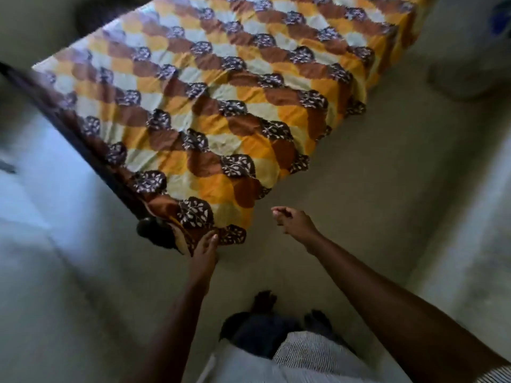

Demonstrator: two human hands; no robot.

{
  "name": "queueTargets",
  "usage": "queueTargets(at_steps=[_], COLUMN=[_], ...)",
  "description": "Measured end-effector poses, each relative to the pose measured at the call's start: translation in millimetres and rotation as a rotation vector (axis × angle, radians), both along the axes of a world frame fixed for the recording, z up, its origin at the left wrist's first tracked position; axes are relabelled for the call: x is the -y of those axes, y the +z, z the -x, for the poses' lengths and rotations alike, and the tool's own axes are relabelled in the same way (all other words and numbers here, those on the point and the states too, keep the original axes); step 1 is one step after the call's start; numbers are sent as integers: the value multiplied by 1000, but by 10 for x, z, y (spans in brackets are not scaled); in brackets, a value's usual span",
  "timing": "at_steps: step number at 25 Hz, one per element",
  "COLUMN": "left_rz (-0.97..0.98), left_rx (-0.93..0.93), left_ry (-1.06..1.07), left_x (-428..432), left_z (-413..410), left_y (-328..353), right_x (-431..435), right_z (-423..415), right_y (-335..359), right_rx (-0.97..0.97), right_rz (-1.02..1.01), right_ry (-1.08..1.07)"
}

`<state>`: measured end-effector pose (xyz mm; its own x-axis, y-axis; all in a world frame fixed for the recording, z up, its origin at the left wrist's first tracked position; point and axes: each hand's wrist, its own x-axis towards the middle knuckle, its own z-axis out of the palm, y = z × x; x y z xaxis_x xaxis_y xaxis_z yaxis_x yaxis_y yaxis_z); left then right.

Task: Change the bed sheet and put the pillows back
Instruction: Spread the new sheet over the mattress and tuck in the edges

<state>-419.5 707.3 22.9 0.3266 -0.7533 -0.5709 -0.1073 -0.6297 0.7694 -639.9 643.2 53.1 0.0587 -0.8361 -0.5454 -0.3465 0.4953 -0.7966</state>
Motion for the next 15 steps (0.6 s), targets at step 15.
queueTargets(at_steps=[15], left_rz=[56], left_rx=[-671], left_ry=[688], left_x=[-53], left_z=[546], left_y=[-2184], right_x=[-66], right_z=[-451], right_y=[-2424], right_rx=[451], right_rz=[-241], right_ry=[161])
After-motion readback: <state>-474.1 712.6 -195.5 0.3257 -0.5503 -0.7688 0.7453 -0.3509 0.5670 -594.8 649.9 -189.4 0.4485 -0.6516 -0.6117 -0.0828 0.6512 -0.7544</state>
